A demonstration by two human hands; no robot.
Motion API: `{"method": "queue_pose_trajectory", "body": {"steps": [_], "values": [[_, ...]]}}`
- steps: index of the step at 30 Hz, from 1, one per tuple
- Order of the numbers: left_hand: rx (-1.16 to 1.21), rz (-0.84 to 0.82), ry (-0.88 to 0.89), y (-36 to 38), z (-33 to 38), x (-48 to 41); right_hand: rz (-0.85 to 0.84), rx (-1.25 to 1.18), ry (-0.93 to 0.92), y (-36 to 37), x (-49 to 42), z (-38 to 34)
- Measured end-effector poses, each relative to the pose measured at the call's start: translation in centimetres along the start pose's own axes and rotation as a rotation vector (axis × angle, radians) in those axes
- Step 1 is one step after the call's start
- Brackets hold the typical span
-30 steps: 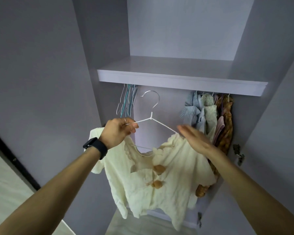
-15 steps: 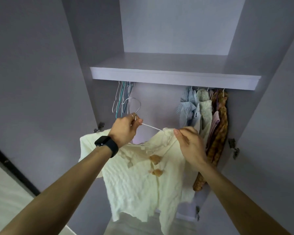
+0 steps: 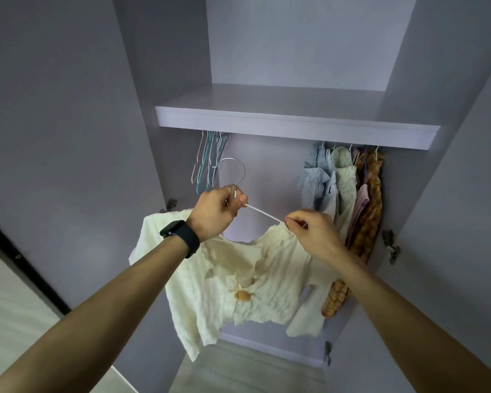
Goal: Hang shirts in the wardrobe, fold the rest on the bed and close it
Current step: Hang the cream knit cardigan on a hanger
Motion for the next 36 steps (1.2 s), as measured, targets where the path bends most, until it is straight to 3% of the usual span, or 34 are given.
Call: {"method": "queue_pose_trajectory", "body": {"steps": [7, 14, 17, 21, 26, 29, 32, 36], "values": [[-0.016, -0.017, -0.043, -0.4, -1.2, 1.1, -0.256, -0.158, 0.144, 0.9, 1.3, 0.3], [-0.118, -0.102, -0.062, 0.5, -2.5, 1.6, 0.04, -0.304, 0.082, 1.8, 1.1, -2.0], [-0.072, -0.061, -0.061, 0.9, -2.4, 1.4, -0.058, -0.225, 0.036, 2.0, 0.0, -2.7], [-0.036, -0.056, -0.097, 0.1, -3.0, 1.4, -0.241, -0.11, 0.135, 1.4, 1.3, 0.7], [-0.039, 0.016, -0.146, -2.4, -4.6, 1.0, -0.344, 0.229, 0.25, 0.8, 4.3, 6.8], [-0.042, 0.002, -0.159, -3.0, -5.3, 0.6, -0.322, 0.318, 0.28, 0.9, 5.0, 8.3], [-0.037, -0.024, -0.149, -2.3, -5.2, 0.8, -0.3, 0.195, 0.28, 1.1, 4.8, 7.4], [-0.038, -0.054, -0.115, -0.9, -4.5, 0.8, -0.206, 0.007, 0.093, 1.9, 3.3, 3.5]]}}
Point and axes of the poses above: each hand's wrist, its own x-axis away from the middle knuckle, its own y-axis out of the palm, z = x × y, the point moved 1 cm from there along -x, towards the middle knuckle, and after that the axes turned 4 degrees about z, right-handed, at the moved point
